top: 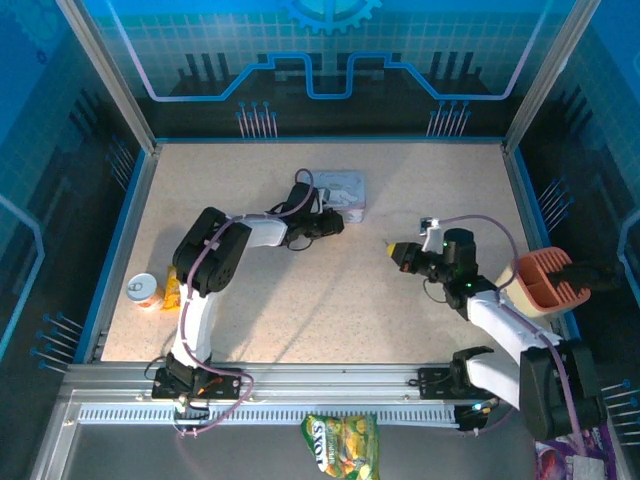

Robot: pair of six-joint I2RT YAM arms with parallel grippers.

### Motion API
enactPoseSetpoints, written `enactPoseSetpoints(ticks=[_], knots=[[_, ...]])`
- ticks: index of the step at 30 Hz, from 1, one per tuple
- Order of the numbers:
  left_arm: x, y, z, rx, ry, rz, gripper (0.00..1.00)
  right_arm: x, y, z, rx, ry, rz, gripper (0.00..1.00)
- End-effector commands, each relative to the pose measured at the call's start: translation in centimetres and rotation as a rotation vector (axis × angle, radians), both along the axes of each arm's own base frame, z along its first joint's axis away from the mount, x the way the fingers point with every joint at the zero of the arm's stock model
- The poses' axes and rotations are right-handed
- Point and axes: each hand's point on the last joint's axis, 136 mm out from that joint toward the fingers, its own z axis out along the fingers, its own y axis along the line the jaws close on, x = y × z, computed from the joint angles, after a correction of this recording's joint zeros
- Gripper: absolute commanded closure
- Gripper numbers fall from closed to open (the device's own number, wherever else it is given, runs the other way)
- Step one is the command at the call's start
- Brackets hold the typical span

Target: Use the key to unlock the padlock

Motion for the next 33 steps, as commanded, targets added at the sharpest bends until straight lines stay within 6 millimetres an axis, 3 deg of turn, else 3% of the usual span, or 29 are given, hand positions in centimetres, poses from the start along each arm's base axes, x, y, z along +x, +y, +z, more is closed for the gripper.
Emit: enactPoseSetpoints(ticks=[1, 4, 11, 19, 23, 25, 33], knots=[[-3.8, -0.6, -1.3, -0.083, 0.143, -0.104, 1.00, 0.2, 3.3, 0.9, 0.033, -0.036, 0.078, 1.00], [-4.4, -0.4, -1.8, -0.075, 0.150, -0.117, 1.00, 1.1, 5.1, 0.3, 0.021, -0.023, 0.095, 1.00], [-5.2, -0.1, -2.5, -0.104, 0.168, -0.114, 1.00, 6.0, 6.9, 0.2, 0.057, 0.015, 0.066, 1.00], [-5.8, 0.6, -3.1, -0.094, 0.174, -0.105, 1.00, 13.0, 7.6, -0.8, -0.004, 0.070, -0.015, 1.00], [-6.0, 0.8, -3.1, -0.086, 0.172, -0.110, 1.00, 15.4, 7.5, -2.2, -0.001, 0.131, -0.047, 1.00], [-6.0, 1.0, -3.1, -0.078, 0.174, -0.107, 1.00, 16.1, 7.3, -2.9, -0.009, 0.164, -0.057, 1.00], [-6.0, 1.3, -2.8, -0.103, 0.177, -0.090, 1.00, 14.9, 6.9, -7.6, -0.083, 0.303, -0.066, 1.00]])
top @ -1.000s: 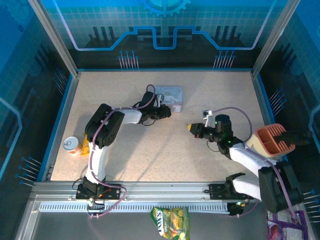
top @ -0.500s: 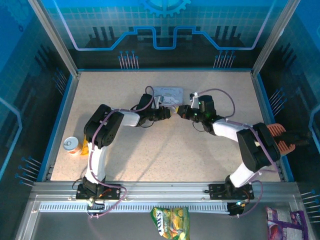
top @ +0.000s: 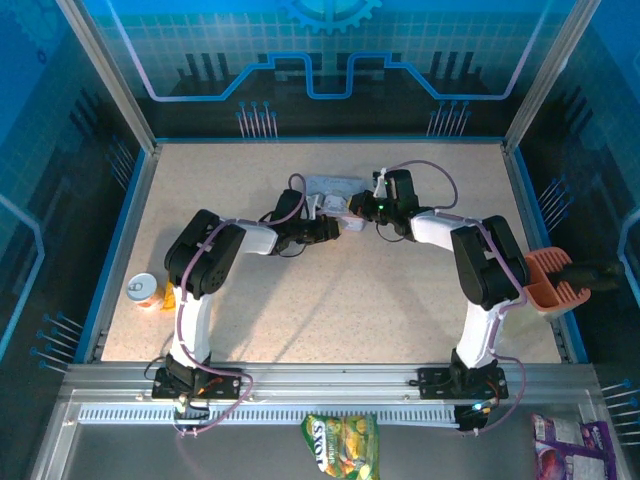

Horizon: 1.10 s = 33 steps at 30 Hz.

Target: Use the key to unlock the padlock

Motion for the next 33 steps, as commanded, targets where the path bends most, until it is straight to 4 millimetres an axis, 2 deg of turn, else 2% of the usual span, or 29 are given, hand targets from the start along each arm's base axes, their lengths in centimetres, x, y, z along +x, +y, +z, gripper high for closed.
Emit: enactPoseSetpoints(ticks=[1, 7, 14, 19, 23, 28, 30, 33], knots=[[-3.9, 0.7, -3.3, -0.017, 0.237, -0.021, 1.00, -1.3, -1.0, -4.5, -0.068, 0.140, -0.032, 1.00], [-3.3, 1.8, -2.8, -0.130, 0.260, 0.063, 1.00, -1.7, -1.5, -5.2, -0.089, 0.157, -0.038, 1.00], [-2.8, 1.1, -3.0, -0.332, 0.285, 0.100, 1.00, -1.9, -1.5, -6.4, -0.076, 0.192, -0.043, 1.00], [-2.5, 1.4, -3.2, -0.446, 0.286, 0.133, 1.00, -2.0, -1.7, -6.8, -0.080, 0.200, -0.046, 1.00], [-2.9, 1.6, -4.2, -0.401, 0.313, 0.132, 1.00, -2.1, -1.6, -7.2, -0.079, 0.211, -0.039, 1.00], [-4.1, 2.3, -5.2, -0.265, 0.344, 0.103, 1.00, -2.2, -1.9, -7.6, -0.092, 0.221, -0.025, 1.00], [-4.5, 2.7, -5.6, -0.193, 0.353, 0.083, 1.00, -2.0, -2.2, -7.4, -0.103, 0.218, -0.019, 1.00], [-5.1, 3.4, -5.8, -0.066, 0.336, 0.041, 1.00, -1.1, -2.4, -5.9, -0.135, 0.188, -0.002, 1.00]])
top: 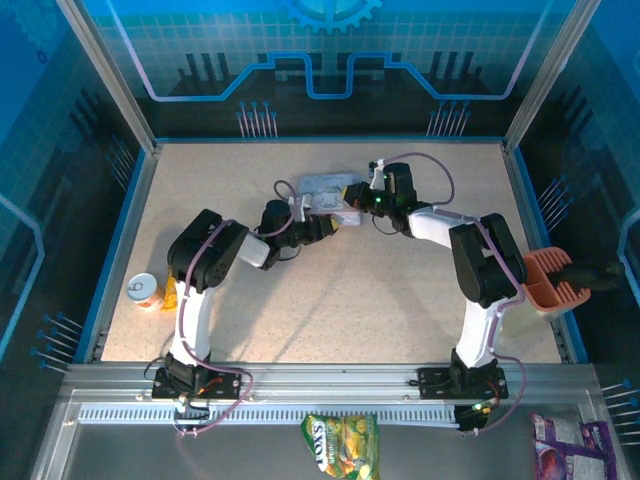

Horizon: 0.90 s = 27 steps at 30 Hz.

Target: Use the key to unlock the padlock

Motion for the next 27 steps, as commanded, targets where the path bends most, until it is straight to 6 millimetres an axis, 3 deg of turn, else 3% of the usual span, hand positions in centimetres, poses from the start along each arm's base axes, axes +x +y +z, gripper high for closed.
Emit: enactPoseSetpoints(ticks=[1, 5, 10, 16, 22, 27], knots=[[-5.6, 2.6, -7.7, 0.197, 0.418, -0.038, 1.00, -1.8, -4.0, -7.4, -0.206, 0.234, -0.049, 1.00], [-6.7, 3.2, -7.5, 0.329, 0.372, -0.138, 1.00, 0.6, -4.3, -5.3, -0.281, 0.179, -0.052, 1.00], [-8.9, 3.6, -6.6, 0.375, 0.341, -0.251, 1.00, 4.4, -4.5, -4.5, -0.309, 0.174, -0.078, 1.00], [-9.7, 4.0, -5.6, 0.389, 0.320, -0.297, 1.00, 7.9, -4.4, -5.5, -0.369, 0.212, -0.070, 1.00], [-8.7, 5.0, -5.1, 0.374, 0.331, -0.259, 1.00, 5.4, -1.6, -6.8, -0.417, 0.234, 0.044, 1.00], [-7.2, 6.4, -5.0, 0.337, 0.353, -0.192, 1.00, 2.2, -0.8, -7.4, -0.429, 0.252, 0.101, 1.00]])
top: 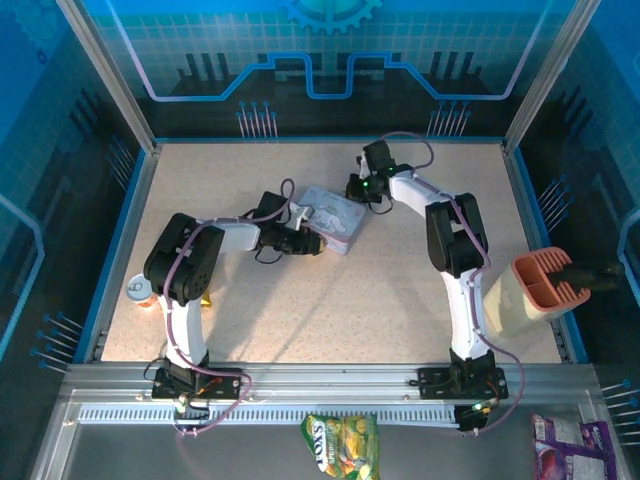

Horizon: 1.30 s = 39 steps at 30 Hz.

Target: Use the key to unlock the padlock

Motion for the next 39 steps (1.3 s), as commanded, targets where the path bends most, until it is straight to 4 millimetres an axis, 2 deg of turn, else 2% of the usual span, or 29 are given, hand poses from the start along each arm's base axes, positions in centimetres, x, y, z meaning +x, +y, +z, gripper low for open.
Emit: enactPoseSetpoints(ticks=[1, 4, 6, 11, 14, 18, 21, 24, 26, 28, 32, 35, 39], knots=[[-1.6, 2.8, -2.9, 0.025, 0.217, 0.106, 1.00, -3.7, 0.8, -0.1, -0.021, 0.049, 0.083, 1.00], [-0.9, 3.2, -3.0, -0.025, 0.248, 0.146, 1.00, -6.3, 1.9, -0.5, -0.001, 0.081, 0.139, 1.00], [-0.3, 3.6, -2.8, -0.069, 0.258, 0.188, 1.00, -7.4, 2.2, -0.4, 0.016, 0.075, 0.149, 1.00], [0.6, 3.2, -1.5, -0.225, 0.299, 0.280, 1.00, -10.0, 3.0, -0.7, 0.016, 0.072, 0.165, 1.00], [0.7, 3.0, -1.7, -0.254, 0.345, 0.319, 1.00, -10.4, 3.2, -1.3, 0.020, 0.080, 0.157, 1.00], [0.7, 3.4, -2.8, -0.244, 0.412, 0.394, 1.00, -9.4, 2.0, -0.7, -0.016, 0.027, 0.102, 1.00], [1.1, 2.8, -1.9, -0.339, 0.445, 0.417, 1.00, -8.1, 0.7, 1.2, 0.011, -0.026, 0.048, 1.00], [1.6, 2.1, -1.3, -0.400, 0.469, 0.421, 1.00, -6.8, -0.6, 4.9, 0.101, -0.134, -0.008, 1.00], [1.8, 1.8, -1.1, -0.427, 0.465, 0.421, 1.00, -6.6, -1.2, 7.4, 0.157, -0.192, -0.014, 1.00], [2.0, 1.8, -1.3, -0.453, 0.468, 0.440, 1.00, -7.2, -1.9, 9.5, 0.198, -0.236, -0.023, 1.00], [2.1, 1.4, -1.4, -0.481, 0.475, 0.466, 1.00, -10.2, -2.4, 12.2, 0.263, -0.294, -0.006, 1.00], [2.3, 1.4, -1.5, -0.488, 0.474, 0.501, 1.00, -13.6, -0.9, 13.2, 0.398, -0.292, 0.055, 1.00], [3.3, 0.7, -0.5, -0.570, 0.443, 0.501, 1.00, -18.4, 0.4, 11.1, 0.527, -0.208, 0.061, 1.00]])
